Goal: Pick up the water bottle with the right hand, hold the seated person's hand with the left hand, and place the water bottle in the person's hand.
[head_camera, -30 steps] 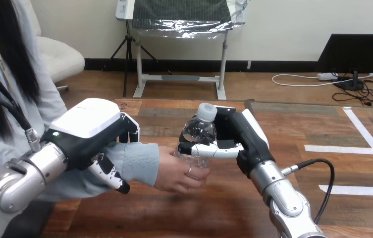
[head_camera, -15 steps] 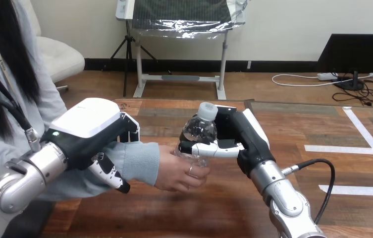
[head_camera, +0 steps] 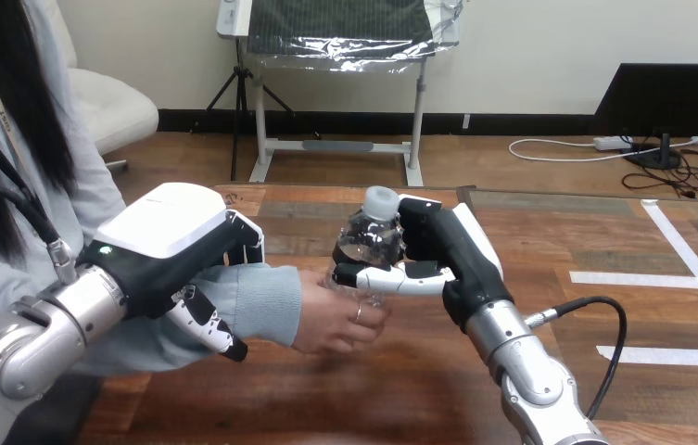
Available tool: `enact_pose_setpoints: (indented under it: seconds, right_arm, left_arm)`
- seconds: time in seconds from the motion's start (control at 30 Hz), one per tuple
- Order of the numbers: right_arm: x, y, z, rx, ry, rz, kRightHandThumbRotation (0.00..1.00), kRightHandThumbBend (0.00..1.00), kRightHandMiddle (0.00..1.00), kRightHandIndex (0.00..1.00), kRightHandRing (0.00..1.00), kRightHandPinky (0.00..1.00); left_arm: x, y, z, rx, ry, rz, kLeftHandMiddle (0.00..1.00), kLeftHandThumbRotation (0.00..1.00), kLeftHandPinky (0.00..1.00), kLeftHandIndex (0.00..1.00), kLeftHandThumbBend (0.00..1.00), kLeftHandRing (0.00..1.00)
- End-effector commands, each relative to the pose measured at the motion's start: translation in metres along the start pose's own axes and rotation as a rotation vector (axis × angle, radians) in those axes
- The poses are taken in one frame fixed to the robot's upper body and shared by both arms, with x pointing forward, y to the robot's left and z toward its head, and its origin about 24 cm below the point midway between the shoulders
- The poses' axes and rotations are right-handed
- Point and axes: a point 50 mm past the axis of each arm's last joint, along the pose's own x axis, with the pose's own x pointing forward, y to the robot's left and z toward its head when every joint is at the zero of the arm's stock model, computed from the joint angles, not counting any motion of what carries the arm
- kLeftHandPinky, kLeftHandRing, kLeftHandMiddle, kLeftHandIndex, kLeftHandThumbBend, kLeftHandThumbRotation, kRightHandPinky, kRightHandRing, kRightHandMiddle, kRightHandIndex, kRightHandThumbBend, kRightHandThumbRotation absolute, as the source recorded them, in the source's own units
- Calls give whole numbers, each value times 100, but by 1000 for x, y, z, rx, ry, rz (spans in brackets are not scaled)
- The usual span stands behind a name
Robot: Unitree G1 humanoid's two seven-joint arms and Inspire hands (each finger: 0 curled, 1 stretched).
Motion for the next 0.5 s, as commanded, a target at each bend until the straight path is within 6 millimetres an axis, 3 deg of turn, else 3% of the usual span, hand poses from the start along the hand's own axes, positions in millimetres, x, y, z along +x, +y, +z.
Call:
enact_pose_setpoints:
  seconds: [0.0,0.47]
  right_arm:
    - [23,-2,32,-55,-104,13,5,89,64,64,59,53]
    - [23,-8,31,-79,-95,1,19,88,73,74,71,67]
  left_arm:
    - [5,25,5,11,-48,118,50,18,43,52,100,45]
    - [0,22,4,-11,-20,106,64,22,53,64,100,59]
